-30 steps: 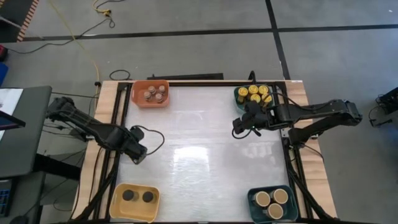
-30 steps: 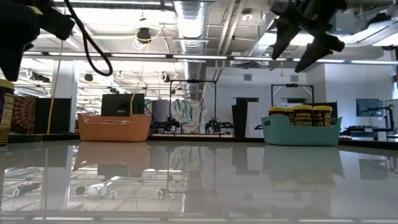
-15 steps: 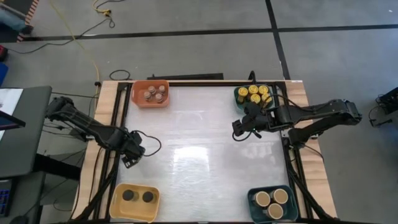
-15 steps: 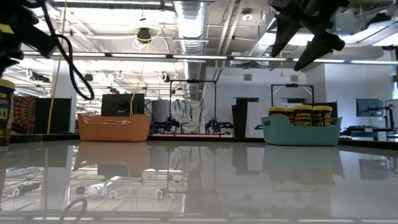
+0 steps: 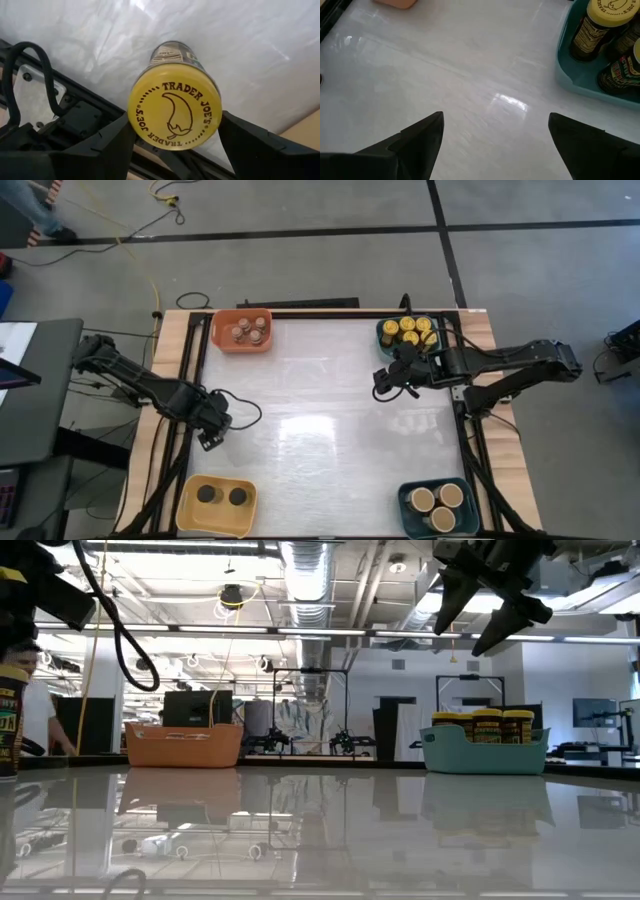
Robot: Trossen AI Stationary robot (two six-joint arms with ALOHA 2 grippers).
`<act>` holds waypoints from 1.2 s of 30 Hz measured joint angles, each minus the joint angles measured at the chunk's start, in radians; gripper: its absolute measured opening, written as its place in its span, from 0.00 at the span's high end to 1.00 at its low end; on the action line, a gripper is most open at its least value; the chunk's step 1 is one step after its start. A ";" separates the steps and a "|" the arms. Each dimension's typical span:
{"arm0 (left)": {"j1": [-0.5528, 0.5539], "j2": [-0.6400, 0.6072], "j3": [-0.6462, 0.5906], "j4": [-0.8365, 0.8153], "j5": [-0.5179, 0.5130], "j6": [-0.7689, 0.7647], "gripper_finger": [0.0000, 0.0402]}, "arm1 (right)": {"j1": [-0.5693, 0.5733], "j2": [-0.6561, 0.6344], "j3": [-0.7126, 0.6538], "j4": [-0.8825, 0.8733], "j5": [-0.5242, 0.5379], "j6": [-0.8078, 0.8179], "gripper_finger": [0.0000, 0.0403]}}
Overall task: Sort spices by type
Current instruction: Put the yellow seasoning into the top teal light blue bin
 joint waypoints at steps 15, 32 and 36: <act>0.047 0.000 0.002 0.040 -0.008 0.010 0.58 | 0.000 0.002 0.000 -0.001 0.003 -0.001 0.05; 0.047 0.001 0.002 0.042 -0.059 -0.043 0.56 | 0.000 0.002 0.000 -0.001 0.003 -0.006 0.05; 0.047 0.001 0.002 0.042 -0.061 -0.046 0.50 | 0.000 0.002 0.000 -0.001 0.003 -0.004 0.05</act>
